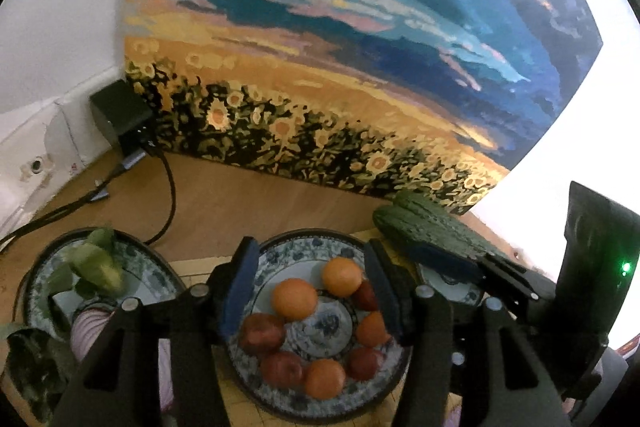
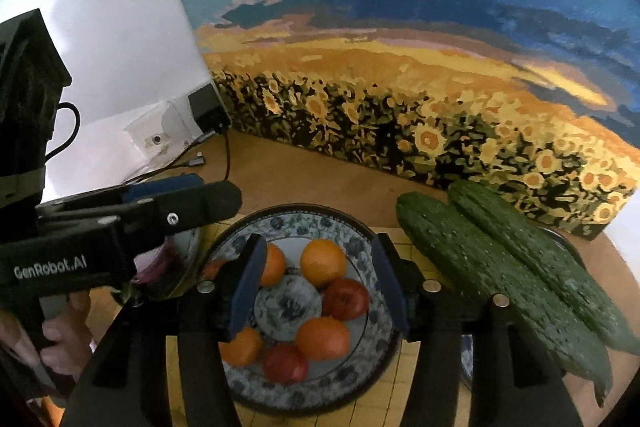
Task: Organize fruits
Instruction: 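Move both open tools back toward the brown kiwis on the board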
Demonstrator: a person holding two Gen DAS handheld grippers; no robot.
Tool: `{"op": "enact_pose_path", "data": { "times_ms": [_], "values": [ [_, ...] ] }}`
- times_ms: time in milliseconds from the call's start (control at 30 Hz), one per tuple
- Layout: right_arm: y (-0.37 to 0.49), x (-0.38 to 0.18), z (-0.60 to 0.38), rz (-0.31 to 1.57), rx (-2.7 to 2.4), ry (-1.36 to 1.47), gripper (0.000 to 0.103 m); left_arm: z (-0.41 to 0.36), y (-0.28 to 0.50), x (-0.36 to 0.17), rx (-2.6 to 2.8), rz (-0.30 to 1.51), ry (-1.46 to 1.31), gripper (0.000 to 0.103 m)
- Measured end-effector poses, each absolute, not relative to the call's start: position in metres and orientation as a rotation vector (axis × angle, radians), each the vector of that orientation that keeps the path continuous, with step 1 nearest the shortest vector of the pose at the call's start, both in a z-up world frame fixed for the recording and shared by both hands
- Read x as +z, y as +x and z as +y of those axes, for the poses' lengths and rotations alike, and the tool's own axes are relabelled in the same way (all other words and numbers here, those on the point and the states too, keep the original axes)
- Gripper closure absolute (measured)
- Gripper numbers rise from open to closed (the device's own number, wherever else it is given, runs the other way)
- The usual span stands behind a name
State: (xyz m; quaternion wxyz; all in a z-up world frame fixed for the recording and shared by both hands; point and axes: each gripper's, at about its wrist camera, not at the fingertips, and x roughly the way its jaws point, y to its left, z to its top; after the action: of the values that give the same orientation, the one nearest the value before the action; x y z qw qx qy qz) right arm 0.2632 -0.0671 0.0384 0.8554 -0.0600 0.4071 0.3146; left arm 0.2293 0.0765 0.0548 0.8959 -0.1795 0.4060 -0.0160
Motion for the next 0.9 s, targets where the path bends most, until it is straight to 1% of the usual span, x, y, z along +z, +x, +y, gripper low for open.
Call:
{"op": "enact_pose_path", "data": {
  "times_ms": [133,267,500,900],
  "values": [
    [0.248,0.043,-0.078,0.855,0.655,-0.121,0.047,0.074,0.217,0.063,-0.028,0.825,-0.371,0.034],
    [0.235,0.043,-0.085,0.860,0.651,-0.110,0.047,0.071,0.202,0.069,-0.024,0.820,-0.368,0.030],
    [0.207,0.038,-0.093,0.890,0.647,-0.097,0.047,0.067,0.170,0.060,-0.008,0.852,-0.371,0.028],
    [0.164,-0.006,-0.107,1.037,0.655,-0.056,0.047,0.046,0.109,0.008,-0.025,1.005,-0.397,0.029]
  ]
}}
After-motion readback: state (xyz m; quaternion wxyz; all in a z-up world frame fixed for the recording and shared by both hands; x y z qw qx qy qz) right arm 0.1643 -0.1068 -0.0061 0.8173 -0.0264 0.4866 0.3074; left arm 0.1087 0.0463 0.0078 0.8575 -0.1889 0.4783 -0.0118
